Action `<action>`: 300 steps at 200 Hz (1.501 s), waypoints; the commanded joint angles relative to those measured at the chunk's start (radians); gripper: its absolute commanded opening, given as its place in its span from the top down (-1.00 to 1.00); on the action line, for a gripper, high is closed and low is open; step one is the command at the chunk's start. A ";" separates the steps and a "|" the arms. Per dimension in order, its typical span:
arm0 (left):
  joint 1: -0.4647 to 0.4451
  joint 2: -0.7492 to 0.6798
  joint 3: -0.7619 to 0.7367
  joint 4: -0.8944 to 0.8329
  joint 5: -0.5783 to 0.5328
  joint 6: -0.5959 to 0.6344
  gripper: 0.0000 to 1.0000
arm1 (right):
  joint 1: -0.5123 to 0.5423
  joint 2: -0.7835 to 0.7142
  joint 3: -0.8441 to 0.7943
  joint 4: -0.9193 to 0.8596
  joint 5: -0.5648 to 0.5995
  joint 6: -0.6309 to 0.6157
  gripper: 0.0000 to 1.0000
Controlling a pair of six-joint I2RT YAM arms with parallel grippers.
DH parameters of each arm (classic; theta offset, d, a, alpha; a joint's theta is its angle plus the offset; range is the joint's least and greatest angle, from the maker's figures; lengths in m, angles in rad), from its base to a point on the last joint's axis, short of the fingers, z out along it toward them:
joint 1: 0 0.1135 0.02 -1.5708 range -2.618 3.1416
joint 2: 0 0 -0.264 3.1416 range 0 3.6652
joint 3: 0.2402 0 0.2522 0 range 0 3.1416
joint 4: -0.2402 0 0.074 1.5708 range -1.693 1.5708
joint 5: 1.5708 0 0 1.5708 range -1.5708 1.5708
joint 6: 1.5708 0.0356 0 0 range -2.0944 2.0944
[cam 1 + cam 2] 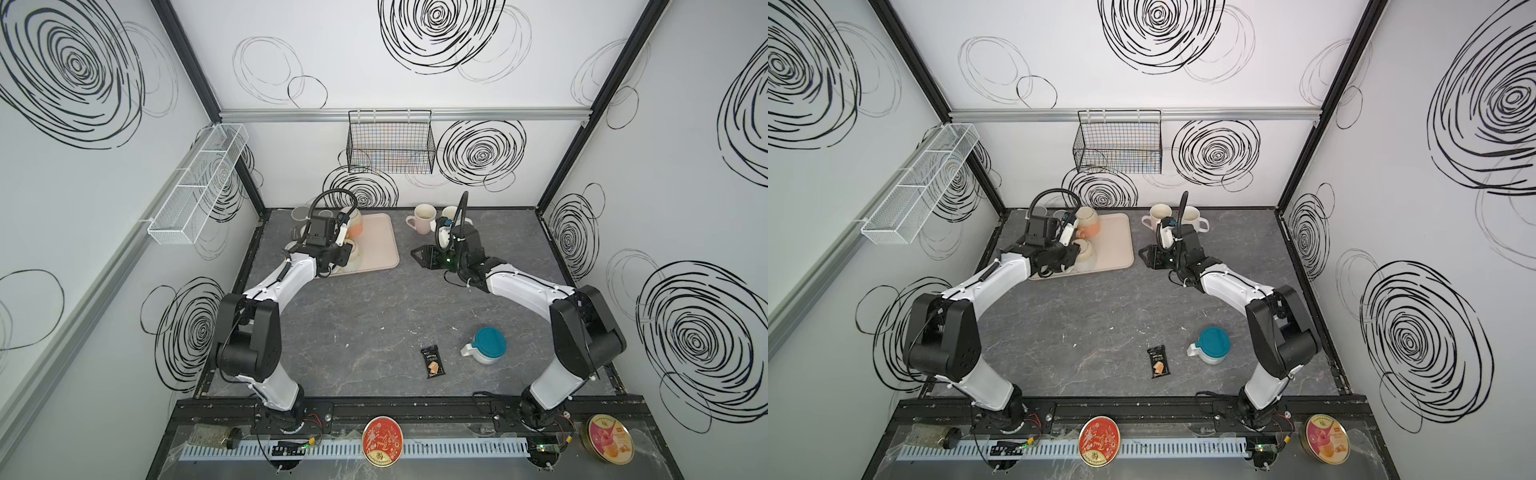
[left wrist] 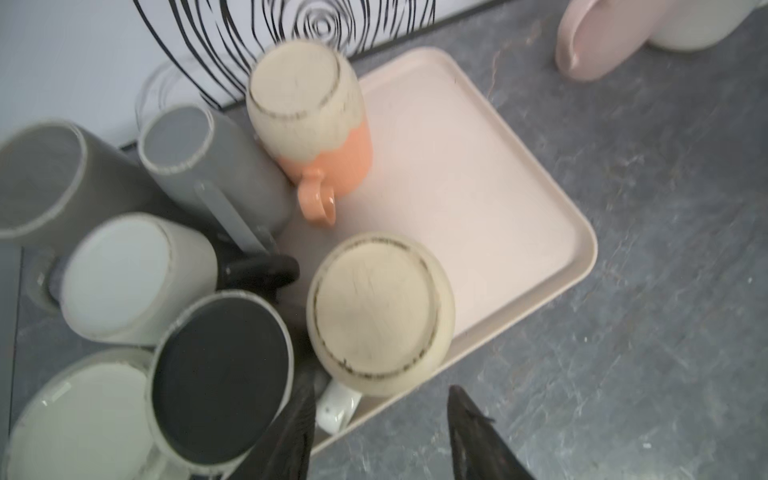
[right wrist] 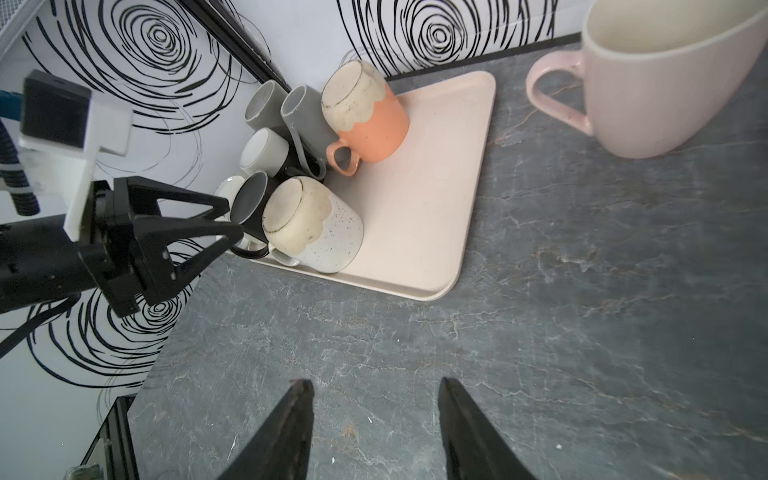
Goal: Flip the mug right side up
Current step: 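Move both grippers back over the tray toward the cream speckled mug, then grasp the upside-down cream speckled mug's handle with the left gripper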
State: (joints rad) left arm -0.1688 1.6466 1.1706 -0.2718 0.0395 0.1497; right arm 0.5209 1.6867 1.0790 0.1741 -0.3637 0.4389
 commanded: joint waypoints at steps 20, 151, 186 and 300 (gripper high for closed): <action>0.026 0.027 0.013 -0.102 -0.065 -0.054 -0.06 | 0.076 0.038 0.002 0.055 -0.008 0.036 -0.05; 0.031 0.231 0.116 -0.112 -0.084 0.061 -0.27 | 0.131 0.084 0.032 0.025 -0.018 0.029 -0.04; -0.008 0.240 0.138 -0.116 -0.061 0.086 -0.24 | 0.123 0.080 0.029 0.012 -0.017 0.029 -0.04; -0.028 0.305 0.212 -0.126 -0.081 0.006 0.15 | 0.096 0.062 0.022 -0.041 -0.034 0.014 -0.05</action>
State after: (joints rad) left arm -0.1993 1.9244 1.3399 -0.4023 -0.0467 0.1745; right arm 0.6193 1.7668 1.0809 0.1566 -0.3851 0.4683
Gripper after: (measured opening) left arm 0.456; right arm 0.523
